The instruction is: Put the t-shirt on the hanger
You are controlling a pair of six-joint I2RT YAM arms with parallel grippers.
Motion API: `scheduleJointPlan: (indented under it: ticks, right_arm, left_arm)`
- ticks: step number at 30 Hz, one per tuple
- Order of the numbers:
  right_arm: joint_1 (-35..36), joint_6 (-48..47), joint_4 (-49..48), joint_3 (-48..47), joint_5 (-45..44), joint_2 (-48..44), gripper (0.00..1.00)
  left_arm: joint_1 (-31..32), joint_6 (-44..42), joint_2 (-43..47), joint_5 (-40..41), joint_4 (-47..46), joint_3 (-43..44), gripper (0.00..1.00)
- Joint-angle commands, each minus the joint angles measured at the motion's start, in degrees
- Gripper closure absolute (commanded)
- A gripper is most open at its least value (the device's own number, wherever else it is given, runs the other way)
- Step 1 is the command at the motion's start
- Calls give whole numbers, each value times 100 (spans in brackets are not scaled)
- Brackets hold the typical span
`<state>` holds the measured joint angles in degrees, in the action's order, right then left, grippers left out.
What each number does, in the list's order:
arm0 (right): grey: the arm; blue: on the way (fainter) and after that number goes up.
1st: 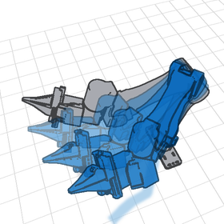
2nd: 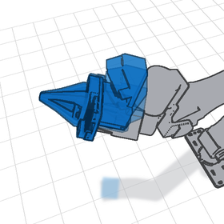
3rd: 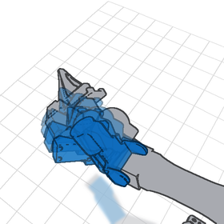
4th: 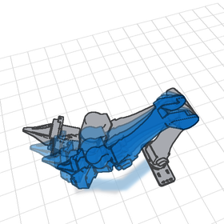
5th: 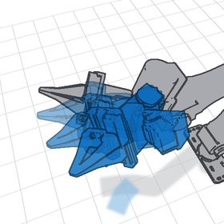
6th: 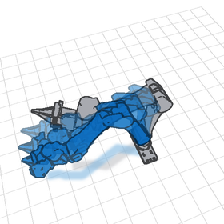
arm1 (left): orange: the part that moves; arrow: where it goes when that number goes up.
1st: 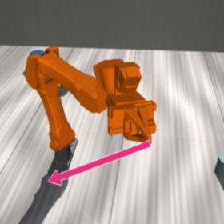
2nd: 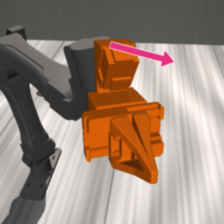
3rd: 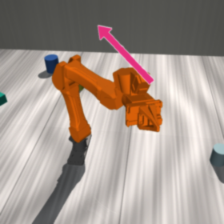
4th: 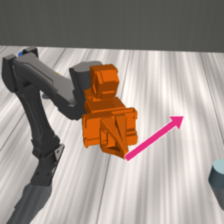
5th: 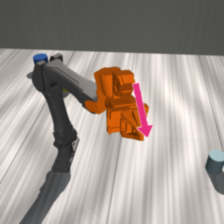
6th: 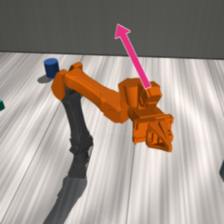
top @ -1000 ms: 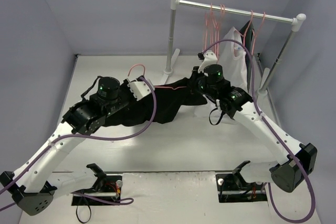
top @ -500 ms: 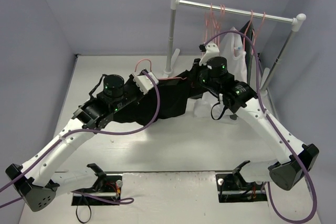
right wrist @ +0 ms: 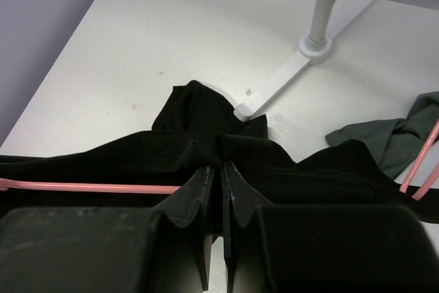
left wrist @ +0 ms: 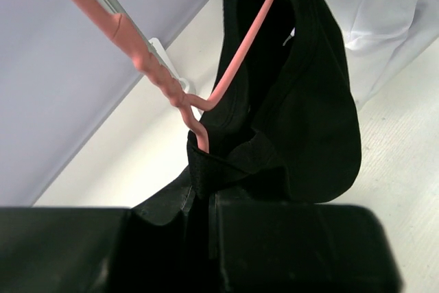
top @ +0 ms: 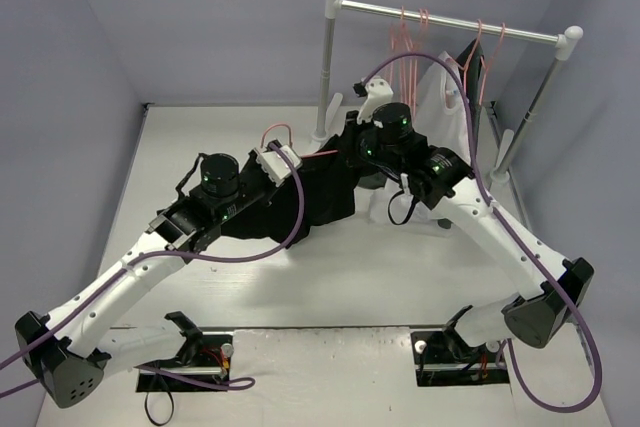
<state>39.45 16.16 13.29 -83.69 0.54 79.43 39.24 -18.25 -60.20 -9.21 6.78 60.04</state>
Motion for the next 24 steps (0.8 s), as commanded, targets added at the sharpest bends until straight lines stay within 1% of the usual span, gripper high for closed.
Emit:
scheduleJointPlan:
  ticks: [1,3,6,14,21,24]
  right_arm:
    - [190,-122,-178,-262,146,106,94]
    - [212,-107,-157,-218,149,126,94]
    - [212,-113,-137,-145,137,120,94]
    - [212,-201,-38,-118,220,170,80]
    - [204,-356,305,-412,23,254,65]
    - [178,-495,598,-598,-36,259,63]
  left_arm:
    - [-31,352,361,-187,-1131,-194,100]
    - [-40,472,516,-159,-1266,-434,100]
    - [-52,489,650,-39,-1281,-542,100]
    - [-102,1077,834,-24,-1980,-1095,100]
    - [-109,1105,952,98,-2066,-1291,100]
    - [-109,1087,1000,181,-2066,-1361,100]
